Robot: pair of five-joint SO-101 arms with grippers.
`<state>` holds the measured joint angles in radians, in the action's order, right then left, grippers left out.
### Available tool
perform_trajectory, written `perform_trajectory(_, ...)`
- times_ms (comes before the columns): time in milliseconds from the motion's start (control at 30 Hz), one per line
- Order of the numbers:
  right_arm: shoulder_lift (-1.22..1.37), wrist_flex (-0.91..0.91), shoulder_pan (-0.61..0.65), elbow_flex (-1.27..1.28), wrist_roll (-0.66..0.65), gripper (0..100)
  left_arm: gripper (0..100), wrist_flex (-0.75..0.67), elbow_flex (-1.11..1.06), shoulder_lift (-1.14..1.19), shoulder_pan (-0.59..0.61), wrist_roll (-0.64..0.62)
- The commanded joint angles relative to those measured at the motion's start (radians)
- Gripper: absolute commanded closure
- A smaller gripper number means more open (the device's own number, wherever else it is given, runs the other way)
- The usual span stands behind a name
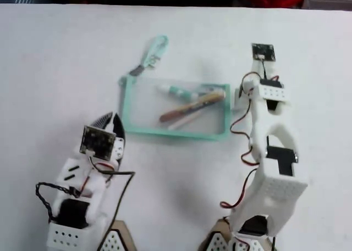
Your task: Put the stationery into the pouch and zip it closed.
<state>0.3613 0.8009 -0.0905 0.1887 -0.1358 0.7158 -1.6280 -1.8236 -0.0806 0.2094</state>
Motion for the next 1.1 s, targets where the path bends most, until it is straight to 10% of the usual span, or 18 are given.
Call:
perform_trajectory(0,-0.085,-0.068,0.031,0.072,0.005,97.2,95,-0.04,-0.026,-0.005,-0.008,0.138)
perform_trajectory(1067,-1.03,-0.696,0.177,0.999,0.002,96.7,95,-0.252,-0.063,-0.005,0.124,0.074)
